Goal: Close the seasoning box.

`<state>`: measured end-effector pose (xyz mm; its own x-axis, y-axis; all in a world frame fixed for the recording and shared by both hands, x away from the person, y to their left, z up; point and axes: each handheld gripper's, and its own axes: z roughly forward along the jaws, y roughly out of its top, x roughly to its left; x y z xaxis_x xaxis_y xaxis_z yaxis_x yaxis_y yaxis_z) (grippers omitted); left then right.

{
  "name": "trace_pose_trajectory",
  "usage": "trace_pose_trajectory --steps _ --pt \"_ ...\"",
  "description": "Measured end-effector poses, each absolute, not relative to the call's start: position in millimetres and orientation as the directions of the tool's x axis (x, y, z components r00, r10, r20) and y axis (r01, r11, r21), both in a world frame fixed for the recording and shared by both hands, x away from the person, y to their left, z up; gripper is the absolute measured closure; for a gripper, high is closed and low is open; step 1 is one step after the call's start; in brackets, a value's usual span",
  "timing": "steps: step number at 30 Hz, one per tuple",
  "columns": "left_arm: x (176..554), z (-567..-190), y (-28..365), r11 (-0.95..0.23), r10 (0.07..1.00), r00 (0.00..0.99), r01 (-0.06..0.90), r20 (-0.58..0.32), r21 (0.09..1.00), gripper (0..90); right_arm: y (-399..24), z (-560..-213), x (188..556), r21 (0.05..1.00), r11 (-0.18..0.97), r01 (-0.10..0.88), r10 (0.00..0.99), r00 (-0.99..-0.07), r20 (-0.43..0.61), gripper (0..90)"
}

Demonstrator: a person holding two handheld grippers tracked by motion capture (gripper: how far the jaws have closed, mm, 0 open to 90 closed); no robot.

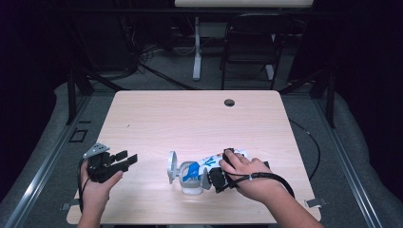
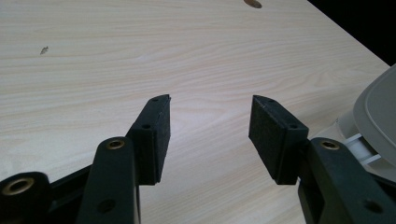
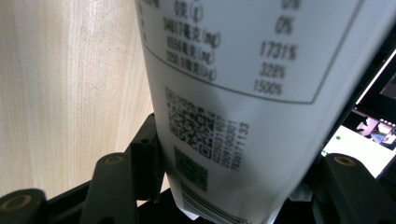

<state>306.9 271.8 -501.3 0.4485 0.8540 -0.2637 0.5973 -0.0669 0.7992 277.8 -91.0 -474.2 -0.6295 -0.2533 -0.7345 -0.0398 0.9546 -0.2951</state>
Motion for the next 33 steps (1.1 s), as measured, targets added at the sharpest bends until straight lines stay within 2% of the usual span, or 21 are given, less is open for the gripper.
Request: trace_pose_trajectory --steps 33 --pt "307.4 -502.0 271.6 -0.066 0.854 0.449 0.596 -0.264 0.800 48.6 -89.5 -472.8 277.7 -0.319 0.947 -0.046 -0.277 -0.624 -0.731 43.5"
